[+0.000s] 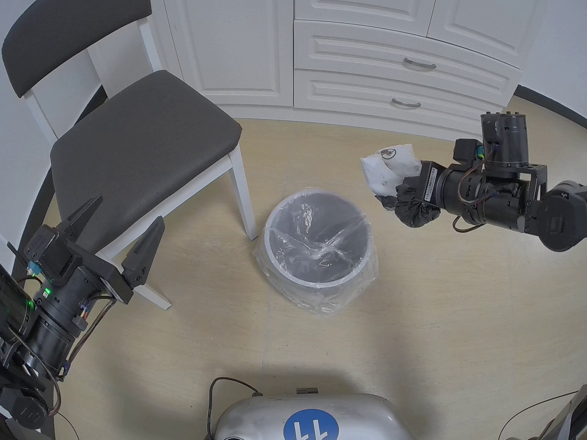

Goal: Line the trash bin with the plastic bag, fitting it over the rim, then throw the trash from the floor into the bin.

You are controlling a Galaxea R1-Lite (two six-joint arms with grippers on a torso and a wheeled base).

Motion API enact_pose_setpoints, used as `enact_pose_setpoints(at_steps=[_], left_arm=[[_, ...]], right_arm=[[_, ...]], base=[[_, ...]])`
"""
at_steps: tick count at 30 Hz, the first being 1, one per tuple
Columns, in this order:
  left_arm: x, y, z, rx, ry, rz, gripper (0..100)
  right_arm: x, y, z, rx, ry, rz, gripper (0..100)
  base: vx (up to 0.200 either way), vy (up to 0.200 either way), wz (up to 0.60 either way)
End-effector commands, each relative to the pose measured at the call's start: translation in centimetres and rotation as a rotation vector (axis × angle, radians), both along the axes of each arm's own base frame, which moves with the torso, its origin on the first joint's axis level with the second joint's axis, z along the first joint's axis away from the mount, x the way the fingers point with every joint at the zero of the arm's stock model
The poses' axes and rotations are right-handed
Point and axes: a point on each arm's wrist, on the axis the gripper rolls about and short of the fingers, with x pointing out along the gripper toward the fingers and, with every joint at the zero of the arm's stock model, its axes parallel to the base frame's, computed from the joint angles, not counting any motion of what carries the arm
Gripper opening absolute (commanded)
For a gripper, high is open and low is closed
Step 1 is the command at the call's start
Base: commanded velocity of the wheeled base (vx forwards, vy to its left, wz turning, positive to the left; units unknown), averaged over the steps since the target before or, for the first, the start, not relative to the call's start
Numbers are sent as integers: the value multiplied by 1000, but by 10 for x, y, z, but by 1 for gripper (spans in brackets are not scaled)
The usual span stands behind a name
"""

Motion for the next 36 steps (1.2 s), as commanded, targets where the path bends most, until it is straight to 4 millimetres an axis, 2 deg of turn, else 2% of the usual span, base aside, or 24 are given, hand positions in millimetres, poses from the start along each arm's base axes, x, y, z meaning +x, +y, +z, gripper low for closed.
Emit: enact_pose_setpoints(at_steps=[1,5,7,9,10,11,13,14,15,16,17,26,28,33,34,36], left_arm=[[-9,4,8,27,-62,13,100],[-15,7,13,24,-88,9,100],[-16,7,14,20,-90,8,100],[-16,8,14,15,-88,14,100],[-16,9,14,14,-90,16,100],[-17,9,14,14,-89,19,100],[-17,9,15,12,-93,19,100],[-19,10,17,7,-106,21,100],[-19,10,17,6,-107,21,100],[-20,11,19,4,-115,20,100],[-20,11,19,3,-116,20,100],[-20,11,21,-1,-126,22,100],[-20,11,22,-3,-127,24,100],[-20,11,21,-2,-125,25,100],[-20,11,21,-2,-125,25,100],[-20,11,21,-2,-125,25,100]], right_arm=[[-5,20,25,67,68,37,0],[11,50,30,204,194,13,0],[17,56,27,220,223,6,0],[35,76,14,244,312,-13,0],[36,78,13,247,322,-15,0],[43,89,7,267,377,-30,0],[46,93,4,272,400,-39,0],[52,108,-1,280,484,-62,0],[53,111,-2,281,498,-67,0],[55,117,-17,257,582,-102,0],[55,119,-26,240,622,-117,0],[66,138,-58,232,631,-115,0],[72,141,-66,236,616,-125,0],[92,144,-100,228,602,-170,0],[92,144,-100,228,602,-170,0],[107,142,-119,249,575,-193,0]], base=[[0,0,0],[0,0,0],[0,0,0],[0,0,0],[0,0,0],[0,0,0],[0,0,0],[0,0,0],[0,0,0],[0,0,0],[0,0,0],[0,0,0],[0,0,0],[0,0,0],[0,0,0],[0,0,0]])
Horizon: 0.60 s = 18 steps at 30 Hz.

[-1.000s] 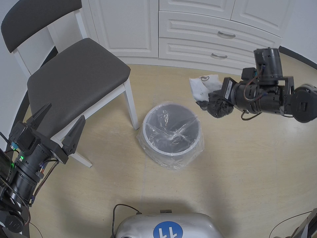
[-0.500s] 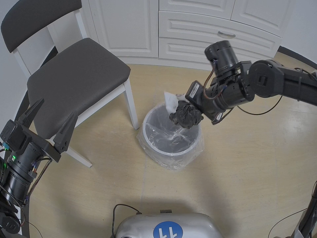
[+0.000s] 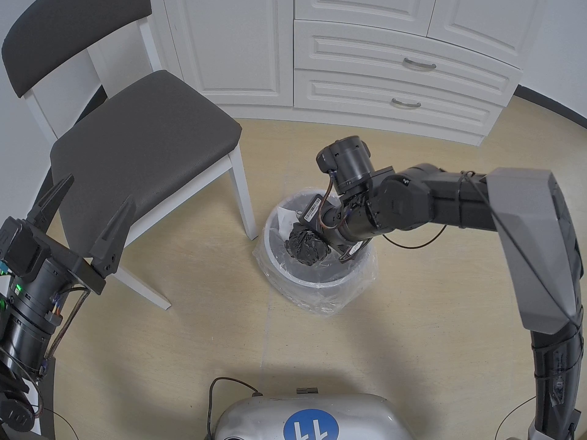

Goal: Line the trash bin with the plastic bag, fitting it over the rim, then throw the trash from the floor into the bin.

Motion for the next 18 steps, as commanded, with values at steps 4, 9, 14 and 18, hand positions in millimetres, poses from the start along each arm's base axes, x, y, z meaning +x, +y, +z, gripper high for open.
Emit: enact_pose_setpoints(at_steps=[4,9,14,18], left_arm=[[0,0,1,-3,-4,1,100],[0,0,1,-1,-3,0,100],[0,0,1,-1,-3,1,100],[0,0,0,-1,-2,1,100]], right_arm=[[42,-9,-55,21,-33,-119,0],[45,-11,-57,34,-35,-132,0],[44,-5,-68,23,-17,-122,0],[38,6,-72,27,-7,-108,0]], base=[[0,0,0],[0,0,0],[0,0,0],[0,0,0]])
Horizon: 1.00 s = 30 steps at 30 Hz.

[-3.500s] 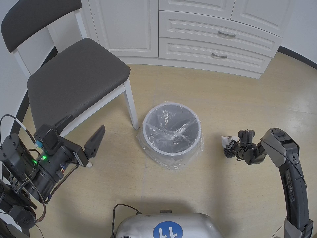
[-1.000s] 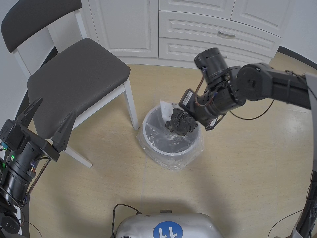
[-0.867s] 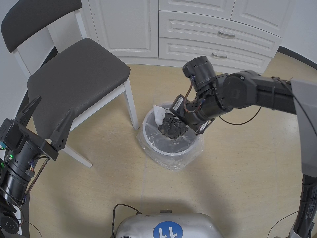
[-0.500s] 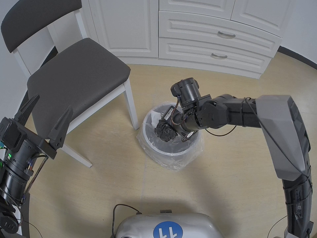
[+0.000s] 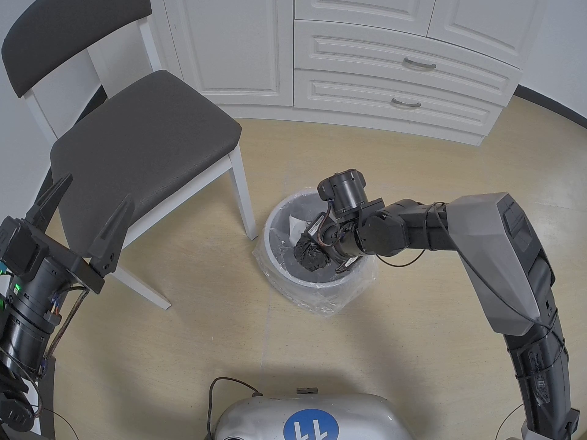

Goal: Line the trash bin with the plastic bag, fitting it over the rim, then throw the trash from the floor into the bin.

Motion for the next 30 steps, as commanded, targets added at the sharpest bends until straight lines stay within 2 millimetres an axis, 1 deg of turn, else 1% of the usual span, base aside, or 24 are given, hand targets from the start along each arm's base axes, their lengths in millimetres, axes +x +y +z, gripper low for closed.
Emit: enact_pose_setpoints(at_steps=[1,3,4,5,7,11,12,13,16,19,20,23,28,30], left_arm=[[0,0,-1,1,3,0,100],[0,0,-1,3,6,0,100],[0,0,-1,3,6,-1,100],[0,0,-1,3,6,0,100],[0,0,-2,4,8,-1,100],[0,0,-2,4,8,0,100],[0,0,-2,4,8,0,100],[0,0,-2,4,8,0,100],[0,0,-2,4,8,-1,100],[0,0,-2,5,10,-3,100],[0,0,-2,5,10,-3,100],[0,0,-3,6,11,-3,100],[0,0,-3,6,11,-3,100],[0,0,-3,6,11,-3,100]], right_arm=[[-5,11,-9,1,19,11,0],[-14,23,-6,32,26,14,0],[-15,24,-6,34,27,14,0],[-22,32,-5,46,31,26,0],[-25,37,-7,45,31,28,0],[-21,40,-14,38,-8,-8,0],[-17,38,-14,48,-32,-24,0],[-17,38,-14,48,-32,-24,0],[-4,24,-14,56,-55,-62,0],[4,12,-14,50,-59,-86,0],[4,12,-14,50,-59,-86,0],[14,-2,-13,38,-70,-108,0],[19,-11,-16,30,-66,-125,0],[22,-14,-22,8,-55,-124,0]], base=[[0,0,0],[0,0,0],[0,0,0],[0,0,0],[0,0,0],[0,0,0],[0,0,0],[0,0,0],[0,0,0],[0,0,0],[0,0,0],[0,0,0],[0,0,0],[0,0,0]])
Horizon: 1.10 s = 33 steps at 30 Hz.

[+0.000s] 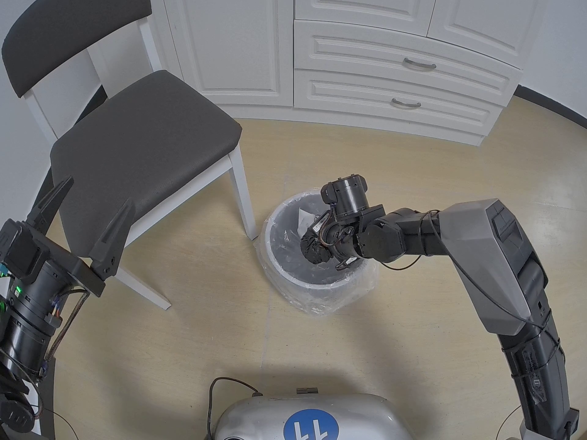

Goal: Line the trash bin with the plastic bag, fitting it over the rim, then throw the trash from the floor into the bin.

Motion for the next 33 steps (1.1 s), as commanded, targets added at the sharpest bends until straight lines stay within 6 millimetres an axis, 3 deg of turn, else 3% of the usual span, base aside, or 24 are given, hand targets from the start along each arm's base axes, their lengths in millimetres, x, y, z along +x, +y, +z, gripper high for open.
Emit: enact_pose_setpoints(at_steps=[1,4,10,20,25,27,33], left_arm=[[0,0,0,2,1,2,100],[0,0,0,2,1,0,100],[0,0,0,1,0,0,100],[0,0,0,0,-2,2,100],[0,0,0,1,0,2,100],[0,0,0,1,0,2,100],[0,0,0,2,1,2,100]], right_arm=[[7,-11,-14,-52,28,-3,0],[6,-15,-28,-152,89,33,0],[2,-21,-28,-217,139,55,0],[-15,0,7,-112,85,63,0],[-22,1,31,-102,52,66,0],[-22,1,30,-108,53,67,0],[-13,1,-7,-169,95,70,0]], base=[[0,0,0],[0,0,0],[0,0,0],[0,0,0],[0,0,0],[0,0,0],[0,0,0]])
